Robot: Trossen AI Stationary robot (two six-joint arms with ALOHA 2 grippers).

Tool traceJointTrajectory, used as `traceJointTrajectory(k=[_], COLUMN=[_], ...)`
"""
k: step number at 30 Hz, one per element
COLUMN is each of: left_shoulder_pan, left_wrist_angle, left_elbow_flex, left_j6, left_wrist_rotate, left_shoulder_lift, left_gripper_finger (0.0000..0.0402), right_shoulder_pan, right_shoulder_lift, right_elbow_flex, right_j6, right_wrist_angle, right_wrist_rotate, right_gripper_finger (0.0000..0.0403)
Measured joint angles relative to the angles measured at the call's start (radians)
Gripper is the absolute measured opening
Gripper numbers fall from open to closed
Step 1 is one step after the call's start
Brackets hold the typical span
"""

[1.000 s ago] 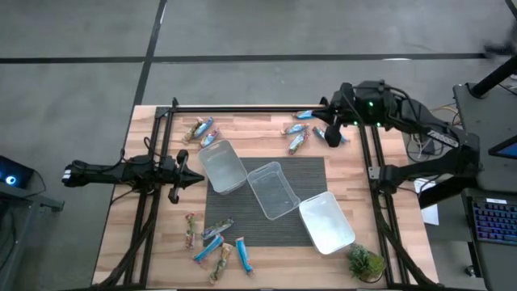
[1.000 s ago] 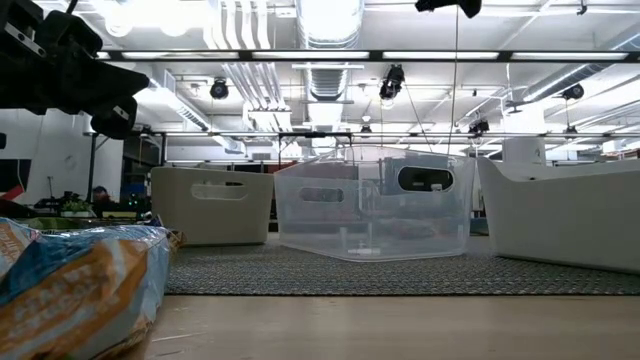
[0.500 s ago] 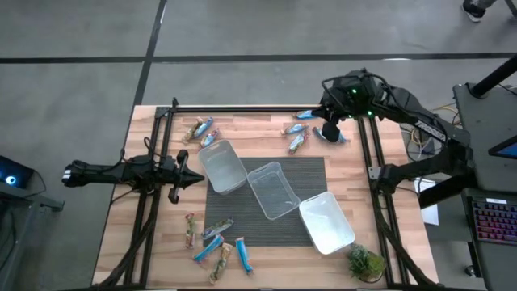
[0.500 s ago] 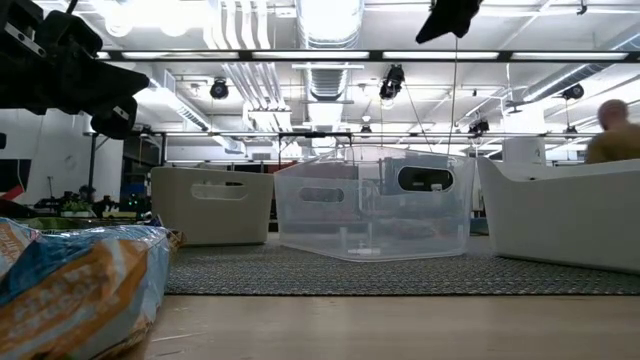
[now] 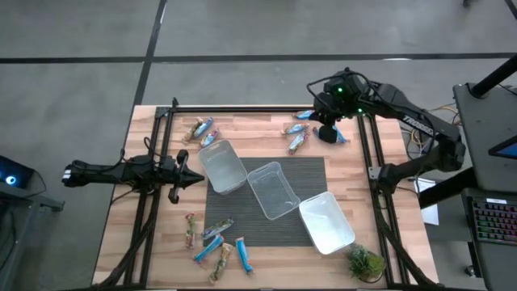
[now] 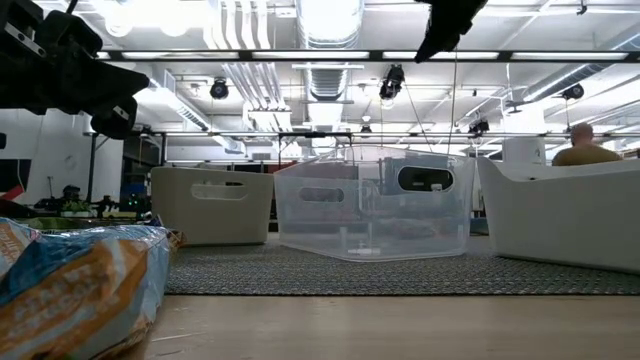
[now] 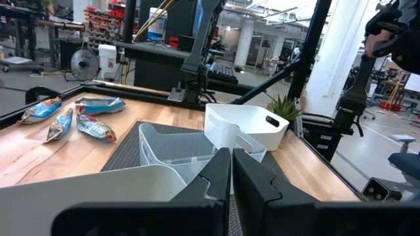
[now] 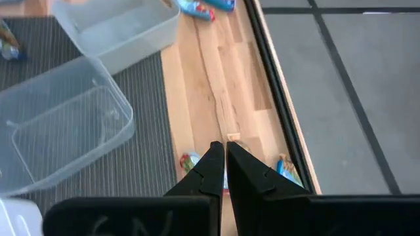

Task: Pick and place Granola Bars by type
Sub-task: Put the red granola bar into the gray bin

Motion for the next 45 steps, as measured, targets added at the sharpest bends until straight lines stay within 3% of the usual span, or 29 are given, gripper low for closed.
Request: traceJointTrajectory(k=[7, 27, 45], left_shoulder_pan=[0.0, 0.0, 0.0], left_wrist_angle=[0.0, 0.0, 0.0], left_elbow_flex=[0.0, 0.0, 0.0], left_j6=[0.0, 0.0, 0.0], left_wrist_rotate=[0.0, 0.0, 0.0], left_shoulder_lift=[0.0, 0.0, 0.0], left_gripper_finger=[0.0, 0.0, 0.0], right_shoulder_pan=[-0.005, -0.066, -0.073], right_shoulder_lift=[0.038, 0.065, 0.192], right_elbow_flex=[0.0, 0.067, 0.106], right_j6=[-0.125, -0.16, -0.282], right_wrist_angle=[-0.035, -0.127, -0.162], right_wrist_rotate=[0.003, 0.003, 0.002], right_gripper_finger=[0.0009, 0.0009, 0.0008])
